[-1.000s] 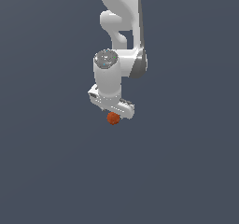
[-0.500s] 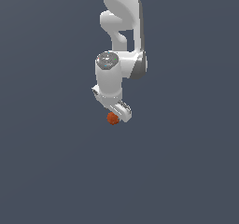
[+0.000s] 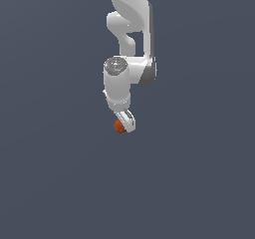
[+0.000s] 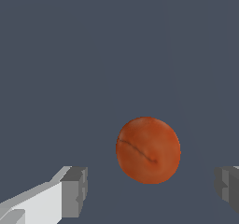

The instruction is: Pick up the object and move it to a goal position.

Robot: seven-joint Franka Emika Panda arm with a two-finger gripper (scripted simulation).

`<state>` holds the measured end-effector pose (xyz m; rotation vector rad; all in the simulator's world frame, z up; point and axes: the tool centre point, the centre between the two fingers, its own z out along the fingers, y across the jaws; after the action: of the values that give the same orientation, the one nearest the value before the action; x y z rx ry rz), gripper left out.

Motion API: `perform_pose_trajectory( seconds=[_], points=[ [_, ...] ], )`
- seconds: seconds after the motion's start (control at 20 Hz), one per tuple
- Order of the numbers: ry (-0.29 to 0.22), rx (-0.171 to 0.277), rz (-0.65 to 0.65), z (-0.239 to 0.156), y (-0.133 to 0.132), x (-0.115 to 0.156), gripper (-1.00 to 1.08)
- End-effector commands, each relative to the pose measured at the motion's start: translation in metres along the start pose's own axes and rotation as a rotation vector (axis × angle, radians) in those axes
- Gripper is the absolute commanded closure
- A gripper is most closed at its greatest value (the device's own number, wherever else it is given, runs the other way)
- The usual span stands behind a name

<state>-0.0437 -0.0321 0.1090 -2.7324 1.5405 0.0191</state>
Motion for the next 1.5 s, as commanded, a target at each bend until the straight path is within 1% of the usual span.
perform_pose_trajectory(
  seconds=[0.0,0.35,0.65,0.9,1.15,1.45],
  points=[
    [0.003,0.001,0.07,0.003,0.003,-0.001,-0.92],
    [0.008,0.002,0.221,0.008,0.008,-0.004,-0.92],
    [0.012,0.003,0.297,0.011,0.011,-0.005,-0.92],
    [0.013,0.004,0.321,0.012,0.012,-0.005,-0.92],
    [0.012,0.004,0.317,0.015,0.012,-0.005,-0.92],
    [0.013,0.003,0.32,0.038,0.013,-0.005,-0.92]
  ],
)
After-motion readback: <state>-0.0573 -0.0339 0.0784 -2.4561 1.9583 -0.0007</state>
